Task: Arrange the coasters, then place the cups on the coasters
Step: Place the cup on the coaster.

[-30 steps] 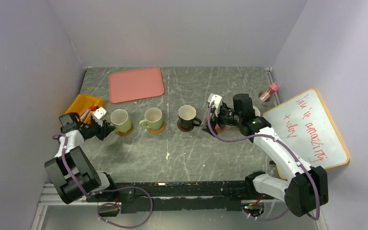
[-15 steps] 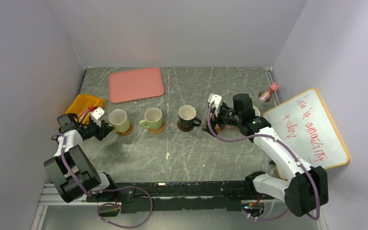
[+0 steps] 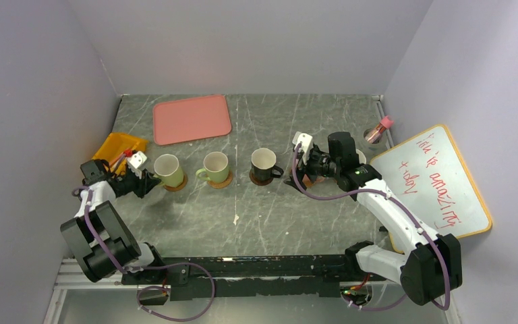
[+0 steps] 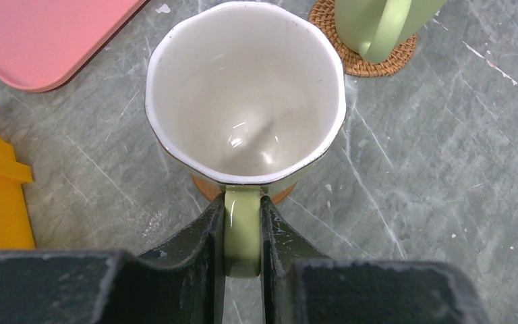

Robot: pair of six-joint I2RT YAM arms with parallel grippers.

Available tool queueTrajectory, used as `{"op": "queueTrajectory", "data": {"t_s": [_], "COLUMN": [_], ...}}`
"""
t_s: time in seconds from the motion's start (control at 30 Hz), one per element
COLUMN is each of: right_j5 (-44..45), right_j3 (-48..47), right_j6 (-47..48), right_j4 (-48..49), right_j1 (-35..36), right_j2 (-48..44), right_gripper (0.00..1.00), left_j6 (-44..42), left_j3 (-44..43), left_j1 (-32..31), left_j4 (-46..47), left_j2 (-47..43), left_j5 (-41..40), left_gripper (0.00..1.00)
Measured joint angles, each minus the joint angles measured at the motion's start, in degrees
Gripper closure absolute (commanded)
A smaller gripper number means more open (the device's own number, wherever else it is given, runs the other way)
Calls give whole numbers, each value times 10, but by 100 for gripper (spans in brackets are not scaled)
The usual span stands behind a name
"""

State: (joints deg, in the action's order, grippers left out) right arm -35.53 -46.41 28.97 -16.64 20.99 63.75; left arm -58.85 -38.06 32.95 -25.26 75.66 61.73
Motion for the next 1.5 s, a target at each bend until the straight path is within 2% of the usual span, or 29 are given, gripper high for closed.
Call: {"op": "queueTrajectory", "data": {"t_s": [0.3,0.9,1.03,1.27,1.33,1.47,1.5], "right_j5": [0,0,0,0,0,0,-1], "right_j3": [0,0,0,0,0,0,0], "right_j6": [0,0,0,0,0,0,0], "right_j4": [0,0,0,0,0,0,0], "right_j1": [0,0,0,0,0,0,0], "right_j2": [0,0,0,0,0,0,0], "right_gripper": [0,0,0,0,0,0,0], "left_j6": [2,-18,-35,-73,-87,-118,-124], "left_j3": [0,-18,-23,-41,-47,-59,-63], "left_j1": [0,9,14,25,28,38,42], "left_j4": [2,-30,-49,-95,-111,-141,-151], "left_j2": [-1,11,16,30,35,45,47], "left_j5": [-1,17,25,40,43,50,52], "left_gripper": [74,70,66,50,39,4,3]}}
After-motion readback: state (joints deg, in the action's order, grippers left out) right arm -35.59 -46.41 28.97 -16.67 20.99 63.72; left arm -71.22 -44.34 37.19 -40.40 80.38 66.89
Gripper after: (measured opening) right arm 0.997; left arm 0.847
